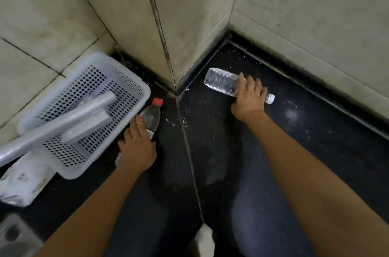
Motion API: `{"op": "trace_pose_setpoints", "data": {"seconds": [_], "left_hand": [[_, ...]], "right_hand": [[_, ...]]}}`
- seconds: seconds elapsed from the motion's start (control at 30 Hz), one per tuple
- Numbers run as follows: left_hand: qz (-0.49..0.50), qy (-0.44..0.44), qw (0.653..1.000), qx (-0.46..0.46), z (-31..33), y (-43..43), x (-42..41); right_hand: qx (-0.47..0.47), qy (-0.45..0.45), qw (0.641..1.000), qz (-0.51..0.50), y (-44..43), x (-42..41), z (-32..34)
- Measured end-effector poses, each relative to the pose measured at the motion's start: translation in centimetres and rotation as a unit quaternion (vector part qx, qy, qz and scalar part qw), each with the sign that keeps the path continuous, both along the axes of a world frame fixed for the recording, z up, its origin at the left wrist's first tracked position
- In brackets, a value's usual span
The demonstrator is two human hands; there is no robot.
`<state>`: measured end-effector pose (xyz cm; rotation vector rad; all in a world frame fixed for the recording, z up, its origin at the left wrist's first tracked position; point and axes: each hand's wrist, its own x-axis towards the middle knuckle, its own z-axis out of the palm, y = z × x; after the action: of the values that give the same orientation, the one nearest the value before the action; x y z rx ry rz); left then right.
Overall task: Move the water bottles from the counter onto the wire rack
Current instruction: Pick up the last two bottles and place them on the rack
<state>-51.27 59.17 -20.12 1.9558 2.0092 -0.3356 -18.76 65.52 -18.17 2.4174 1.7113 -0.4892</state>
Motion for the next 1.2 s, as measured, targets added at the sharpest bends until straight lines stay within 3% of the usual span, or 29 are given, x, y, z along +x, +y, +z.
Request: {"op": "trace_pose_setpoints", "data": {"seconds": [0.1,0.2,0.37,0.47,0.57,0.67,0.77,0.8,0.87,0.93,0.97,1.07,1.2], "left_hand": [[0.003,-0.014,1.000,-0.010,0.1,0.5,-0.8],[0.001,-0.010,1.000,0.000,0.5,0.4,-0.5],[0.008,-0.023,1.000,0.012,0.9,0.2,-0.2],[0.000,-0.027,1.000,0.005,1.2,-0.2,-0.4],[-0.007,-0.069,0.998,-0.007,1.2,-2.2,-0.5],[0.016,-0.141,0.989,-0.035,1.0,-5.4,-0.7],[0.031,-0.191,0.980,-0.046,0.9,-9.1,-0.9],[0.033,-0.197,0.979,-0.046,0.9,-10.5,-0.8],[0.033,-0.207,0.977,-0.032,0.9,-12.8,-0.8],[0.034,-0.223,0.974,-0.016,1.2,-14.3,-0.9],[0.038,-0.237,0.971,-0.017,1.3,-14.7,-1.0],[0.068,-0.298,0.952,-0.021,2.0,-15.5,-1.3],[0.050,-0.410,0.911,0.006,4.9,-15.8,1.1]], "right_hand": [[0.026,-0.039,0.998,0.044,0.1,0.5,-0.1],[0.006,-0.009,0.996,0.092,-1.4,0.4,0.3],[-0.007,0.017,0.951,0.307,-7.3,-1.3,1.1],[-0.013,0.042,0.945,0.323,-12.7,-3.3,1.1],[-0.069,0.100,0.953,0.279,-16.8,-4.6,1.5],[-0.123,0.257,0.942,0.178,-18.2,-5.1,2.2],[-0.035,0.384,0.922,-0.025,-19.6,-7.1,2.2],[0.002,0.389,0.915,-0.107,-20.4,-8.1,1.8],[0.019,0.308,0.921,-0.239,-22.7,-10.3,1.1],[0.002,0.202,0.934,-0.295,-24.7,-11.8,1.0],[0.002,0.197,0.929,-0.314,-25.3,-11.9,1.0],[0.014,0.298,0.888,-0.350,-26.5,-10.4,1.9],[0.118,0.375,0.846,-0.360,-29.7,-7.9,4.6]]}}
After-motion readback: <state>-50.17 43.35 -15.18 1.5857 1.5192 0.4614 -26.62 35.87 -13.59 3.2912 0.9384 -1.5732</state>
